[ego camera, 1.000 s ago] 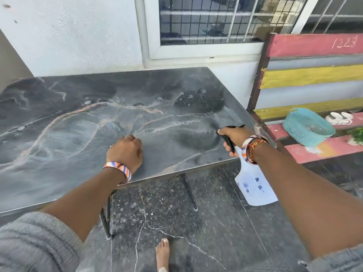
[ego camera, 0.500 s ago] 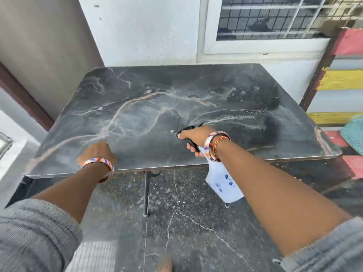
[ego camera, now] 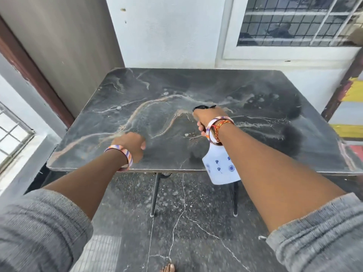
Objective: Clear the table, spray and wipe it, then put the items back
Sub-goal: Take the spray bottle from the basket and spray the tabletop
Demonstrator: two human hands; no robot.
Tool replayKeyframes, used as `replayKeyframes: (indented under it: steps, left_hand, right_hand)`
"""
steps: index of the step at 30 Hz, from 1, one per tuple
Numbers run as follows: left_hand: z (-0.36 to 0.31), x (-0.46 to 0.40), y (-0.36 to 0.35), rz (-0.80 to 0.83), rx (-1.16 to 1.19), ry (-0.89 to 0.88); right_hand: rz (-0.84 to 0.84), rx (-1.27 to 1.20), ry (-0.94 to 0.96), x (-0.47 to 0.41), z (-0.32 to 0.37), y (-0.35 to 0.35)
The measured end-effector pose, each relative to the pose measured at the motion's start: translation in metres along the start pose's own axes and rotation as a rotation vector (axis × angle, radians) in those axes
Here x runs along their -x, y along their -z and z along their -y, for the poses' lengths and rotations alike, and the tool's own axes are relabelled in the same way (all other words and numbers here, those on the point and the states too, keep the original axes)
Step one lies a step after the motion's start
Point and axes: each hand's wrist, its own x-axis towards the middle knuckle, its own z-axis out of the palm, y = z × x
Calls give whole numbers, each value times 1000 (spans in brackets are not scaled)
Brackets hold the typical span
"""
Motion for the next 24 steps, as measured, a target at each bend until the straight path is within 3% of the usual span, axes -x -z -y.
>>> replayKeyframes:
  steps: [3,9,15,20,24]
  left_hand:
    - [-32,-7,5,65,46,-160]
    - [-127,-10,17,53,12,-360]
    - [-231,-9,8,30,-62,-569]
    - [-316,-13,7,19,-92,-714]
    - [-379,-27,11,-28,-100,-806]
  right_hand:
    - [50,-113,-133,-5,-8,46]
    - [-295,-138,-91,-4,-58,152]
    - [-344,-226,-234,19,-127,250]
    - [-595,-289,-184,38,-174,308]
    - [-559,-350,-160,33,-194,342]
